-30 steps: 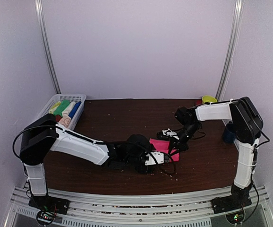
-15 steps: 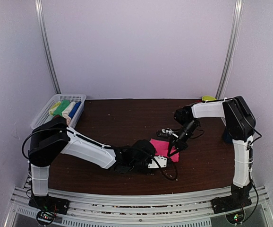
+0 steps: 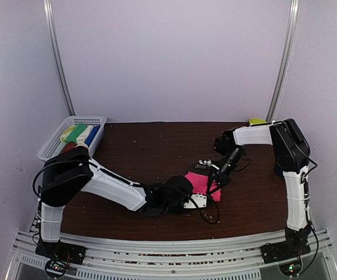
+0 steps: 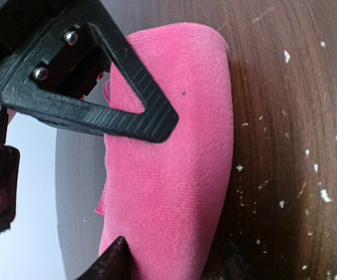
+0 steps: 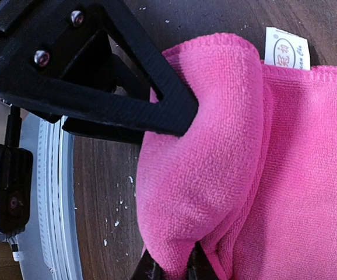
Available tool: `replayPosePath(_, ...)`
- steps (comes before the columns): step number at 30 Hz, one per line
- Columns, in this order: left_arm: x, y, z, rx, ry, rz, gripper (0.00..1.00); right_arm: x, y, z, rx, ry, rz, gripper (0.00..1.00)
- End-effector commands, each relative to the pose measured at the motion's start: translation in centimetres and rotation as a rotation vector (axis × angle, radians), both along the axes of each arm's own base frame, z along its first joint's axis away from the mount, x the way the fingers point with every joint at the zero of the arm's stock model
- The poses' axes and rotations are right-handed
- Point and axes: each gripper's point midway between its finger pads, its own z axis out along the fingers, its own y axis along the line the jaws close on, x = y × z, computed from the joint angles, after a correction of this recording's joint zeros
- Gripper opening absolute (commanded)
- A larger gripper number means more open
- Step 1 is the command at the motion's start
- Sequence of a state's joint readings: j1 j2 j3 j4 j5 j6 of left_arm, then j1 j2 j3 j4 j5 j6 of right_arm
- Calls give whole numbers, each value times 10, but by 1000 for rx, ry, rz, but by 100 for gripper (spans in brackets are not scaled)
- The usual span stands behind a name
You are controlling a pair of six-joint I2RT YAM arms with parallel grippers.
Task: Roll the towels
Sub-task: Roll the towel at the center of the board.
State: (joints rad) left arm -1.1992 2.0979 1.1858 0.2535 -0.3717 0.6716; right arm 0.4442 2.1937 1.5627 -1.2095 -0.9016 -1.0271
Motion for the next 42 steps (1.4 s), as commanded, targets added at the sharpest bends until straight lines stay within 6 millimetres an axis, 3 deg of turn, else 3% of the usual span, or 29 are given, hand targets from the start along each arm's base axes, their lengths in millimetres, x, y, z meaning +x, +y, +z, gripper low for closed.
replayPosePath(1, 10, -3, -4, 0, -37, 27, 45, -19, -15, -19, -99, 79, 39, 13)
replayPosePath(10, -8, -4, -12, 47, 65, -42, 0, -4, -17, -13, -125, -24, 10, 23)
replayPosePath(19, -26, -1, -19, 115, 245, -35, 0, 20, -25, 19, -133, -304, -19, 49)
replayPosePath(25, -28, -1, -21, 131, 371, -14, 0, 34, -36, 44, -123, -555, -53, 58)
replayPosePath(29, -21, -3, -20, 133, 453, 16, 0, 37, -44, 50, -100, -730, -69, 63)
replayPosePath(34, -17, -8, -15, 126, 540, 25, 0, 39, -61, 63, -94, -965, -115, 64)
replayPosePath(42, -5, -9, -4, 99, 641, 41, 0, 14, -84, 70, -68, -1187, -99, 70)
